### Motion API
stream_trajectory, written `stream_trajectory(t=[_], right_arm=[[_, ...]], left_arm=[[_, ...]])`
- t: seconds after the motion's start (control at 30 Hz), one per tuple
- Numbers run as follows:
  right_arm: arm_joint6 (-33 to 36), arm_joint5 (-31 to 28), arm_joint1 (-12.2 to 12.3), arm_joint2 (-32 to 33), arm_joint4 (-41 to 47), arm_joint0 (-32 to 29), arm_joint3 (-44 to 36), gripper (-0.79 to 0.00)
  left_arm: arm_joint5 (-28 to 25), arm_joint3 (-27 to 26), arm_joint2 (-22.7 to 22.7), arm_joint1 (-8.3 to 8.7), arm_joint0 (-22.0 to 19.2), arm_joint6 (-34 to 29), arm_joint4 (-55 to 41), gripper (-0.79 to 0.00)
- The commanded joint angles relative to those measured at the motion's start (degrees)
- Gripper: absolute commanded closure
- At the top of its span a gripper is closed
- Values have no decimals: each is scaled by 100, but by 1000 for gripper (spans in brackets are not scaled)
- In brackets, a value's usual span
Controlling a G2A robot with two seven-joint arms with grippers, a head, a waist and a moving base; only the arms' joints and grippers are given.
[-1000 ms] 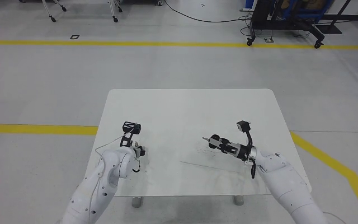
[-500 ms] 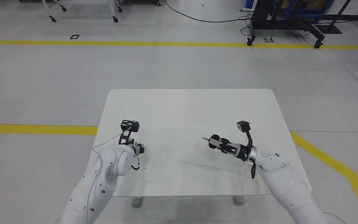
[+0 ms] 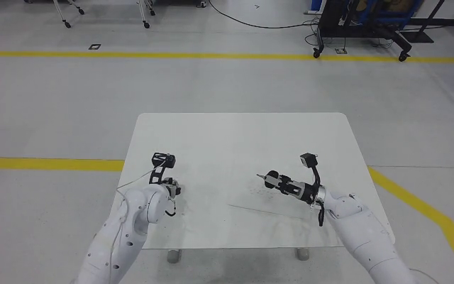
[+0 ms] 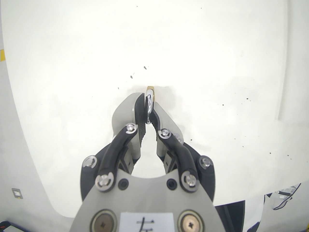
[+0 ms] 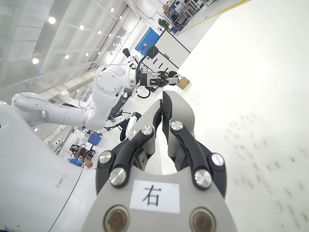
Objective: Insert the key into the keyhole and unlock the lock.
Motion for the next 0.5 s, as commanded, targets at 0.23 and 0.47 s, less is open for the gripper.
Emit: stream_trajectory(t=[0.23,0.47], right_arm=[[0,0,0,0,0,0,0,0],[0,0,0,0,0,0,0,0]], left_arm=[[-387,-291,-464,17,446,1359,-490,0],[-563,-182,-485,23,455,1093,-488,0]])
